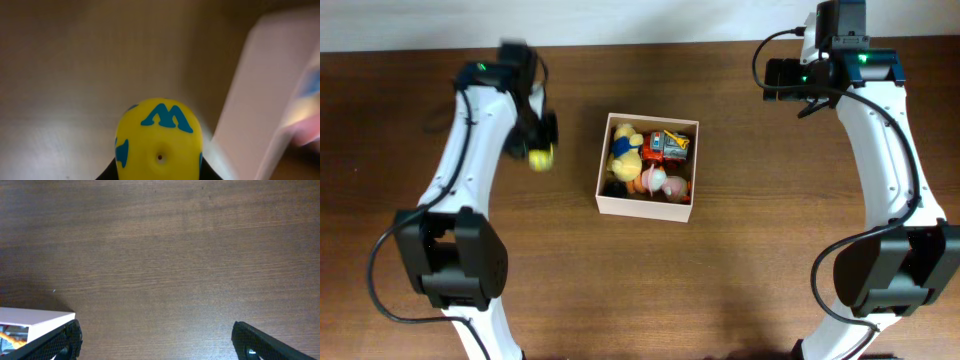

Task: Pack container
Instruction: 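Carry the yellow ball with left gripper over the box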

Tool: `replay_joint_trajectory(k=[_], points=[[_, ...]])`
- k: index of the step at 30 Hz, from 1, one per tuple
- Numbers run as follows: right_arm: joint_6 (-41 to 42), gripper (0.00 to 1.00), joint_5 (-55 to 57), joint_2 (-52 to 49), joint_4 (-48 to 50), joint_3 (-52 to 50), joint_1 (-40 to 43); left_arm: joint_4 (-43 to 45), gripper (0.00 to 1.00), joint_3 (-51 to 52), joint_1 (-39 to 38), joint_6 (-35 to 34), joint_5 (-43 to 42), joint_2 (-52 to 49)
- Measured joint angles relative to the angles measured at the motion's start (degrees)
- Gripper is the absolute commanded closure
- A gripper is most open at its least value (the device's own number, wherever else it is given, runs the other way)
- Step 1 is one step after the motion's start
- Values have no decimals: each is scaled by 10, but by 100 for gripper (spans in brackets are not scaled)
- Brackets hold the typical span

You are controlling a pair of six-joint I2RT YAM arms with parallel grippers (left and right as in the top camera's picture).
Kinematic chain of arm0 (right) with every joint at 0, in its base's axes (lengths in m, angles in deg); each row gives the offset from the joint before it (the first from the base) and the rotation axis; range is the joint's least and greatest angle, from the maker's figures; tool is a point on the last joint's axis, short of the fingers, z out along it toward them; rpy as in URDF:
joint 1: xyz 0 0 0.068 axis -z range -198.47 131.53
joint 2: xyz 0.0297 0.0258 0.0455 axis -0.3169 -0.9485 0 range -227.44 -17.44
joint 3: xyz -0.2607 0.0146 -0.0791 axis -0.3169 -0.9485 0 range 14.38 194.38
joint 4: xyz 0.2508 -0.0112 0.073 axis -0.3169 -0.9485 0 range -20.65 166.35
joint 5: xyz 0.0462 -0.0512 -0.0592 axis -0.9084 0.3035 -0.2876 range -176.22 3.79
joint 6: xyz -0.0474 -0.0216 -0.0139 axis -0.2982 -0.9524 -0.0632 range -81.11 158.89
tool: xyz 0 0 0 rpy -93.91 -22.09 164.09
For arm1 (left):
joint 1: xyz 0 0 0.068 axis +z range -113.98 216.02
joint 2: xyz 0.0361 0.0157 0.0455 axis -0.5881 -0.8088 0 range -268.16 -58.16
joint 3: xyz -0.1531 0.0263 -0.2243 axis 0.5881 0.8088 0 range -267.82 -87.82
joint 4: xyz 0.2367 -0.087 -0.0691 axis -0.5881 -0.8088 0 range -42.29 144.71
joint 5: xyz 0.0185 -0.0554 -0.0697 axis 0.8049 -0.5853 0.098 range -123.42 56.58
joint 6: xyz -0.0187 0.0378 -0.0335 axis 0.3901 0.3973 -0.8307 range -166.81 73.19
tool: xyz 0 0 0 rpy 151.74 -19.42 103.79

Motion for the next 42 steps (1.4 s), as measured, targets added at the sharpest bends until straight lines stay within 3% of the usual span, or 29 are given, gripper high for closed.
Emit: replay_joint_trajectory(k=[6,17,26,42], points=[[0,1,0,0,0,0,0,66,98,-111,-3,58,-51,2],[0,1,0,0,0,0,0,70,98,-112,-73,176,-130,-17],[0,1,0,0,0,0,0,64,98,-112,-137,275,-156,-92],[0,1,0,0,0,0,0,-72,98,-112,-145,301,-158,-109]])
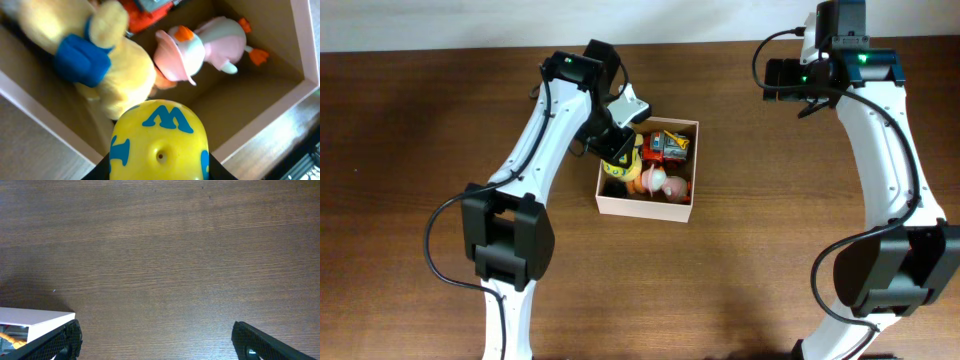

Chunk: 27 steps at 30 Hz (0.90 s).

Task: Pack container
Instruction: 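Carry the yellow ball with left gripper over the box, then lower the ball into the box front-left and open left gripper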

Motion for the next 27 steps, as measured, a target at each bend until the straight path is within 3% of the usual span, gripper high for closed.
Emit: replay_joint_trajectory(k=[13,14,17,19,23,27], points=[[0,1,0,0,0,0,0,-23,97,12,-9,1,-2,-13],[0,1,0,0,0,0,0,-23,90,18,-9,1,-2,-14],[0,1,0,0,0,0,0,-23,54,36,-9,1,-2,-18],[0,1,0,0,0,0,0,-23,40,43,-9,3,-1,-19],[0,1,0,0,0,0,0,-23,27,43,-9,3,-3,-20],[0,1,0,0,0,0,0,-23,24,43,-10,4,-4,-20]])
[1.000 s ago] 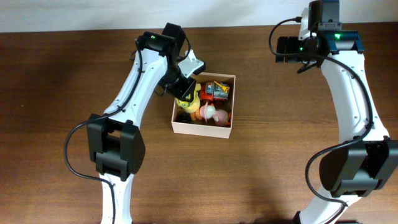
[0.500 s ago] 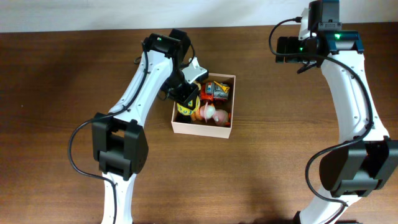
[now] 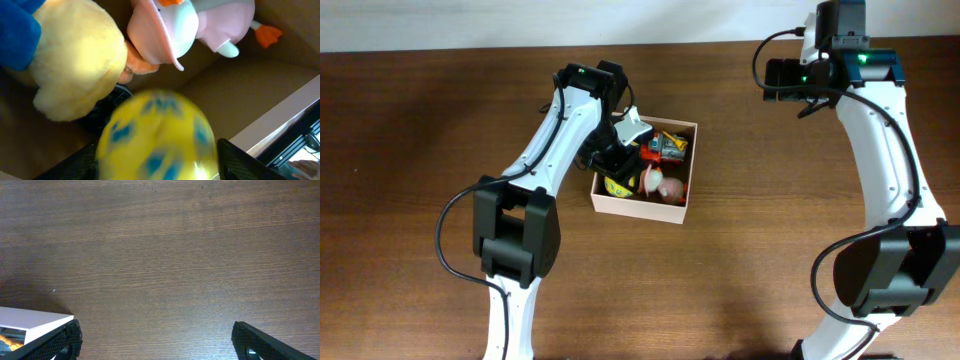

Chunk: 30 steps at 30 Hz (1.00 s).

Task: Pack container
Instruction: 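Lower the ball into the box front-left and open left gripper, then raise left gripper out of the box and move it back-left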

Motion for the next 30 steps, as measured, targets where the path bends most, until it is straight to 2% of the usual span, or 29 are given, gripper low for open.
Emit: replay_joint_trajectory(k=[4,9,13,15,17,20,21,22,23,26,28,30], points=[[0,1,0,0,0,0,0,-6,21,-6,0,1,0,0],[0,1,0,0,0,0,0,-8,22,-34,0,1,1,0],[0,1,0,0,0,0,0,-11,34,-66,0,2,6,0],[0,1,0,0,0,0,0,-10,43,-82,0,0,8,0],[0,1,0,0,0,0,0,-11,44,-90,0,1,10,0],[0,1,0,0,0,0,0,-19,43,-104,2,-14,22,-1],[0,1,0,0,0,0,0,-19,40,-115,4,-25,28,-1],[0,1,0,0,0,0,0,-13,32,-130,8,-42,38,-1],[0,1,0,0,0,0,0,-3,31,-146,15,-62,50,-2],[0,1,0,0,0,0,0,20,25,-205,55,-163,107,-2],[0,1,0,0,0,0,0,33,19,-239,112,-235,147,-2],[0,1,0,0,0,0,0,49,13,-249,160,-271,165,-2]])
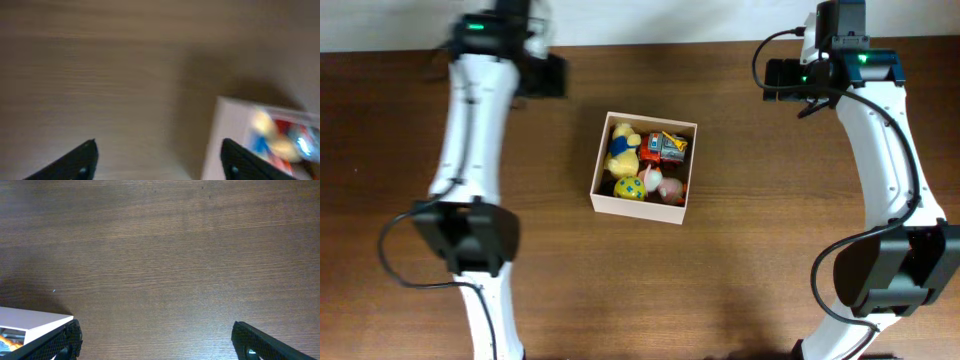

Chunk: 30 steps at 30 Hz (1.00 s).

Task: Pack container
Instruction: 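Raise left gripper out of the box and move it back-left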

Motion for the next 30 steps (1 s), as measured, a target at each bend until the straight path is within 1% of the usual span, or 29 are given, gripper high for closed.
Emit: replay_joint_trajectory(k=[1,3,5,7,30], points=[[0,1,0,0,0,0,0,10,7,-2,25,-18,8,0],[-1,1,0,0,0,0,0,15,1,-2,62,-33,18,0],[0,1,0,0,0,0,0,15,1,-2,94,-49,29,0],[0,1,0,0,0,0,0,13,1,-2,105,-57,33,0],[0,1,0,0,0,0,0,12,1,-2,97,-67,33,0]])
